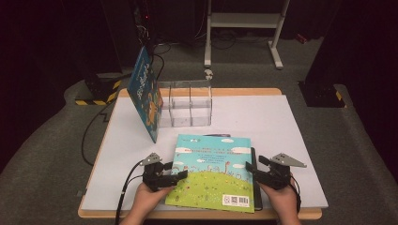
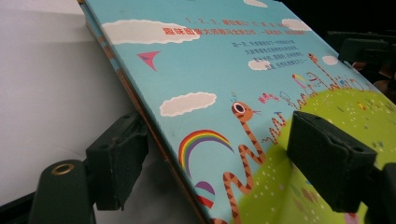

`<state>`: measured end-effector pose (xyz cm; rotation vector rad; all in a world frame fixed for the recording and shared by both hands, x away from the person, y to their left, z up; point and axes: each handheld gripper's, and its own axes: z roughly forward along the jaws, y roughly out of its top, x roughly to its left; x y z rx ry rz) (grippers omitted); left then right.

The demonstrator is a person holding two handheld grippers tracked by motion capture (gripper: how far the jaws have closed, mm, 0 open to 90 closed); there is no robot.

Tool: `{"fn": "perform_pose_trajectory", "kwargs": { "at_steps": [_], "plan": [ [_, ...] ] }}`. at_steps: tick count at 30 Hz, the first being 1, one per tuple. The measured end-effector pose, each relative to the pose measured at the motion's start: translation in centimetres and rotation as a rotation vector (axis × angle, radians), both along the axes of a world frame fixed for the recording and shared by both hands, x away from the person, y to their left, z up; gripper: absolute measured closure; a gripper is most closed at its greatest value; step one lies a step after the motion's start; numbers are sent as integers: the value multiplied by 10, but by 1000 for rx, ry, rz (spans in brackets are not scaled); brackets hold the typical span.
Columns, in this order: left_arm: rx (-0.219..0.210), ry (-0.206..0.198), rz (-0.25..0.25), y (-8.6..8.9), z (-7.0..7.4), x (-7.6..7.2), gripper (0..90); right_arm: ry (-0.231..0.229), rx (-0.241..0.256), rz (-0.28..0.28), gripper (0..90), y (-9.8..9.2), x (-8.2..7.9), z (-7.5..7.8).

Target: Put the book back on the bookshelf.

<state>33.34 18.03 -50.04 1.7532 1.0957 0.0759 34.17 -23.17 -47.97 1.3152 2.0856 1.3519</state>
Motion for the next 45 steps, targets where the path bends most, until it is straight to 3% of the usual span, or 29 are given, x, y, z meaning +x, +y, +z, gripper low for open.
{"fn": "perform_pose_trajectory", "kwargs": {
  "at_steps": [7, 9, 13, 14, 19, 22, 25, 27, 28, 30, 35, 36, 37, 40, 41, 42, 43, 45],
  "plan": [
    [-8, 12, -19, -14, 0, -2, 209, 36, 44, 6, 296, -7, 2, -3],
    [-8, 9, -28, -19, 1, -1, 208, 80, 86, 17, 257, -9, 5, -5],
    [-11, 19, -52, -25, 1, 4, 201, 113, 108, 23, 243, -10, 6, -6],
    [-16, 42, -72, -27, 0, 9, 185, 125, 111, 27, 241, -9, 6, -6],
    [-29, 75, -97, -32, 0, 17, 157, 155, 108, 41, 233, -7, 6, -5],
    [-25, 68, -88, -33, 4, 17, 177, 186, 98, 33, 242, -7, 6, -3],
    [-25, 55, -84, -32, 7, 17, 214, 188, 85, 32, 253, -7, 6, 0],
    [-24, 14, -85, -30, 16, 17, 241, 142, 82, 19, 290, -7, 3, 9],
    [-24, 14, -85, -30, 16, 17, 253, 142, 82, 19, 290, -7, 3, 9],
    [-9, -27, -82, -30, 27, 21, 272, 88, 82, 2, 324, -7, 3, 21],
    [-13, -60, -70, -27, 41, 29, 325, 29, 79, -17, 367, -6, 8, 37],
    [-15, -71, -60, -26, 44, 31, 332, -11, 77, -20, 404, -4, 10, 46],
    [-17, -82, -53, -24, 47, 33, 332, -11, 77, -20, 404, -4, 10, 46],
    [-41, -116, -20, -21, 54, 37, 370, -78, 62, -26, 466, 1, 14, 69],
    [-41, -146, -3, -19, 59, 38, 374, -91, 64, -25, 478, 2, 15, 73],
    [-41, -146, -3, -19, 59, 38, 376, -91, 64, -25, 478, 2, 15, 73],
    [-40, -174, 11, -18, 63, 39, 380, -126, 67, -23, 493, 5, 18, 83],
    [-46, -187, 24, -16, 68, 40, 391, -156, 65, -25, 512, 8, 19, 91]
  ]
}}
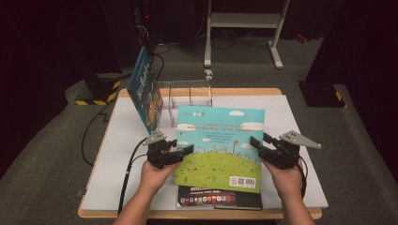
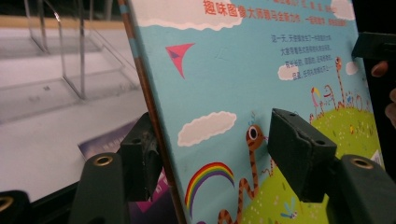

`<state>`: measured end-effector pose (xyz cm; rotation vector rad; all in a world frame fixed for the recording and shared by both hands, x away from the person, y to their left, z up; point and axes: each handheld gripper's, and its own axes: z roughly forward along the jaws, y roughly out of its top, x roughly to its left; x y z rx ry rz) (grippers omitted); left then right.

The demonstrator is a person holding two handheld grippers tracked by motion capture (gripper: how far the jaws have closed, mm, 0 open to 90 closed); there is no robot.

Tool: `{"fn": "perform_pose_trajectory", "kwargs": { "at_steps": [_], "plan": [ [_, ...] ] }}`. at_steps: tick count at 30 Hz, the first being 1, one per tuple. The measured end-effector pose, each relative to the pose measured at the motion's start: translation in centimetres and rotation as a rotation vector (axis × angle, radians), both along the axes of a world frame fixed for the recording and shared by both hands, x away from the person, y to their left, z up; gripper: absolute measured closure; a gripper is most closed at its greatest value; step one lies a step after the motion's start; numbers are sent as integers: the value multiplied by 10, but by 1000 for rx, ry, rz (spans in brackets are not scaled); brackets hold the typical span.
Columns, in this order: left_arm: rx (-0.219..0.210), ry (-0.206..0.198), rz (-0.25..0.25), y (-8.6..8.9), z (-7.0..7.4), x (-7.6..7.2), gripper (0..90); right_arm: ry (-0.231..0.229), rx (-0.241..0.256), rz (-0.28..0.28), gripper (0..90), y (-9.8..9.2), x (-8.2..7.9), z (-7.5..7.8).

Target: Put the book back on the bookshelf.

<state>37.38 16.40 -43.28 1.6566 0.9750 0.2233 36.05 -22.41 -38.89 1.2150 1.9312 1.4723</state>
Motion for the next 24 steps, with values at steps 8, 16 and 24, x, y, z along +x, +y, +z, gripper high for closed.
{"fn": "perform_pose_trajectory", "kwargs": {
  "at_steps": [8, 16, 24],
  "plan": [
    [-1, -68, 37, 3, 11, 5, 413, -113, -5, -5, 550, 10, -2, 24],
    [26, -213, 59, 3, 20, 5, 436, -217, -42, -22, 533, 21, -7, 49],
    [22, -275, 48, 7, 6, -4, 416, -270, -5, 48, 477, 22, -23, 44]
  ]
}}
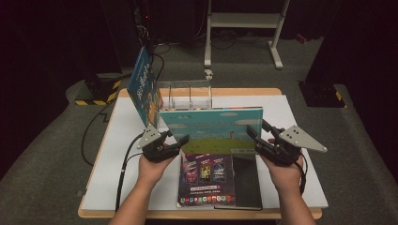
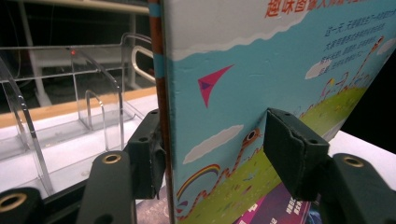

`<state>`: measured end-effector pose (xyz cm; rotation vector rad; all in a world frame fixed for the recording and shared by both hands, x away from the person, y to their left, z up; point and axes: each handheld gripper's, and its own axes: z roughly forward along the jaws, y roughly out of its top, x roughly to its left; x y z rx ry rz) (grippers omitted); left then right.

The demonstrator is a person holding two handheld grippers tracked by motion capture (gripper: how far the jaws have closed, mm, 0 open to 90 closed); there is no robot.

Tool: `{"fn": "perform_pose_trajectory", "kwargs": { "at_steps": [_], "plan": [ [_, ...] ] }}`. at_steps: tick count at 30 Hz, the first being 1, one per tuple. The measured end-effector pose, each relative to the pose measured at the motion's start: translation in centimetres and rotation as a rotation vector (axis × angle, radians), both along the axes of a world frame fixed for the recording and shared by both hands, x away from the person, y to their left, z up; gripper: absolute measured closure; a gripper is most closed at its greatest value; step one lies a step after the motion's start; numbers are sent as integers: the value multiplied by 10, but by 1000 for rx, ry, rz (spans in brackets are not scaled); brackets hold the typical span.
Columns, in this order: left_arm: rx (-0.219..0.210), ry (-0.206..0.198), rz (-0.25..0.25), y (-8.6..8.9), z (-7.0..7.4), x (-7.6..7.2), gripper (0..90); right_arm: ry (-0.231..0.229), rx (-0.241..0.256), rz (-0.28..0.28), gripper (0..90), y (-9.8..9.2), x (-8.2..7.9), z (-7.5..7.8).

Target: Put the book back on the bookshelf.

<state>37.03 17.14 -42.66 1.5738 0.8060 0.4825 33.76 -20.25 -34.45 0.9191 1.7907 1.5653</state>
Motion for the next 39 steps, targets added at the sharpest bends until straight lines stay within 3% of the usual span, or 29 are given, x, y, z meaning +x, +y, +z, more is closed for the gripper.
{"fn": "perform_pose_trajectory", "kwargs": {
  "at_steps": [3, 6, 10, 12, 13, 16, 18, 19, 20, 21, 22, 23, 24, 26, 28, 30, 34, 39],
  "plan": [
    [5, -10, 4, 0, -1, -5, 412, 0, -7, 56, 373, 0, -2, -5],
    [7, -11, 7, 0, -1, -8, 407, 14, -44, 91, 365, 1, 3, -10],
    [7, -10, 2, 1, -2, -9, 401, 44, -52, 124, 310, 2, 10, -13],
    [6, -1, 4, 2, -2, -9, 401, 79, -64, 150, 314, 4, 16, -14],
    [6, 2, 7, 2, -2, -9, 400, 88, -94, 168, 381, 8, 17, -16],
    [12, 10, 39, 5, -1, -8, 389, 86, -133, 191, 462, 13, 16, -21],
    [4, 17, 60, 8, -1, -7, 396, 96, -126, 224, 514, 11, 16, -21],
    [-10, 28, 88, 12, -1, -7, 420, 99, -129, 285, 606, 9, 15, -24],
    [-38, 44, 113, 22, -3, -6, 418, 99, -133, 310, 666, 8, 14, -25],
    [-38, 44, 113, 22, -3, -6, 419, 99, -133, 310, 666, 8, 14, -25],
    [-39, 50, 125, 27, -6, -7, 420, 92, -137, 353, 782, 10, 10, -26],
    [-32, 64, 134, 30, -10, -6, 420, 92, -137, 353, 782, 10, 10, -26],
    [8, 91, 144, 36, -18, -7, 420, 65, -180, 295, 800, 16, 5, -27],
    [24, 98, 146, 39, -22, -8, 421, 87, -125, 264, 806, 13, 8, -30],
    [40, 110, 145, 45, -29, -12, 421, 85, -101, 261, 807, 10, 9, -34],
    [56, 136, 152, 54, -40, -17, 422, 53, -92, 233, 808, 16, 1, -41],
    [48, 163, 161, 59, -48, -18, 424, 36, -83, 203, 809, 24, -3, -45],
    [58, 157, 143, 59, -49, -21, 426, 24, -82, 153, 809, 45, 0, -46]
  ]
}}
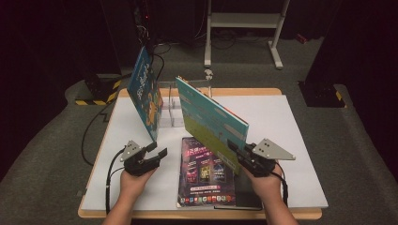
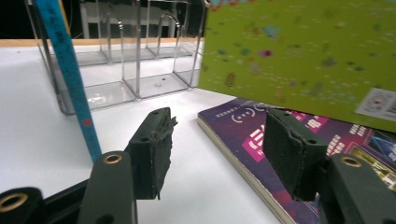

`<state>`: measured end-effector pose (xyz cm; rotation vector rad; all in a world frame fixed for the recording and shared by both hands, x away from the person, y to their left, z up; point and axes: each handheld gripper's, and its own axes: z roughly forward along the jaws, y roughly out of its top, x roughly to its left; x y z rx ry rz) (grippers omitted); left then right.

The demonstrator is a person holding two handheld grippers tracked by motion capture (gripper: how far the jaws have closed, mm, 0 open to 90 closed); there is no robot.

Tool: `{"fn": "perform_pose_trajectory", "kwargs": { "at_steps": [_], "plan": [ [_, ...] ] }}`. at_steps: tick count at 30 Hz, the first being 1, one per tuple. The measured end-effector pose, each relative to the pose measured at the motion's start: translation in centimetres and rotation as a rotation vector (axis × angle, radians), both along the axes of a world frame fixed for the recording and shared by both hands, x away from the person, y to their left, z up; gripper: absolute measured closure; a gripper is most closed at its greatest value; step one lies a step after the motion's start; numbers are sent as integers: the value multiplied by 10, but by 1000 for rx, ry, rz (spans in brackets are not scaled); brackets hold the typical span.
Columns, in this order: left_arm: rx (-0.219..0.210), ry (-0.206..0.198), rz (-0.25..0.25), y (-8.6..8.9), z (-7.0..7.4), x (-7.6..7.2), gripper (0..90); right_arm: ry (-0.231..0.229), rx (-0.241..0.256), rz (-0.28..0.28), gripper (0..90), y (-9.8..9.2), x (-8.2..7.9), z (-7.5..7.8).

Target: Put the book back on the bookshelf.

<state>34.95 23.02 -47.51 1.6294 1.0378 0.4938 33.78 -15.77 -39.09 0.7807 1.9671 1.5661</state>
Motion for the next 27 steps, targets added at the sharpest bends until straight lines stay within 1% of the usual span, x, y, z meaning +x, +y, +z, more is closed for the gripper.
{"fn": "perform_pose_trajectory", "kwargs": {
  "at_steps": [1, 2, 3, 4, 6, 7, 8, 9, 13, 14, 16, 17, 18, 21, 23, 24, 25, 26, 27],
  "plan": [
    [-1, 2, 0, 0, -1, 0, 427, -5, -6, -5, 810, 4, 0, 0],
    [-1, 2, 0, 0, -1, 0, 428, -5, -6, -5, 810, 4, 0, 0],
    [1, 6, -1, 0, -1, 1, 430, -15, -17, -12, 810, 12, 1, 0],
    [-1, 9, -1, 0, -2, 1, 430, -15, -17, -12, 810, 12, 1, 0],
    [-4, 16, -2, 0, -3, 1, 430, -19, -25, -15, 810, 19, 3, 1],
    [-1, 15, -5, 0, -3, 1, 432, -12, -27, -15, 810, 24, 6, 1],
    [-1, 15, -5, 0, -3, 1, 433, -12, -27, -15, 810, 24, 6, 1],
    [-2, 14, -6, 0, -3, 1, 433, -9, -36, -16, 810, 29, 10, 3],
    [-8, 14, -4, 0, -3, 1, 434, -5, -48, -10, 809, 37, 14, 5],
    [-12, 16, -4, 0, -2, 1, 434, -3, -63, -6, 808, 43, 16, 7],
    [-14, 16, -7, 1, -2, 0, 436, 0, -83, -3, 807, 49, 17, 8],
    [-14, 16, -7, 1, -2, 0, 436, 0, -83, -3, 807, 49, 17, 8],
    [-17, 12, -12, 1, -1, -1, 436, 9, -98, -1, 806, 54, 18, 10],
    [-22, 5, -16, 0, 2, -2, 433, 20, -98, -7, 805, 56, 18, 11],
    [-34, -12, -34, -3, 10, -5, 427, 36, -92, -15, 804, 55, 20, 12],
    [-43, -44, -62, -9, 22, -10, 412, 52, -85, -24, 805, 55, 20, 13],
    [-43, -44, -62, -9, 22, -10, 399, 52, -85, -24, 805, 55, 20, 13],
    [-54, -61, -79, -12, 29, -12, 399, 58, -80, -29, 804, 55, 20, 13],
    [-66, -77, -95, -16, 36, -14, 369, 65, -74, -38, 803, 56, 19, 13]
  ]
}}
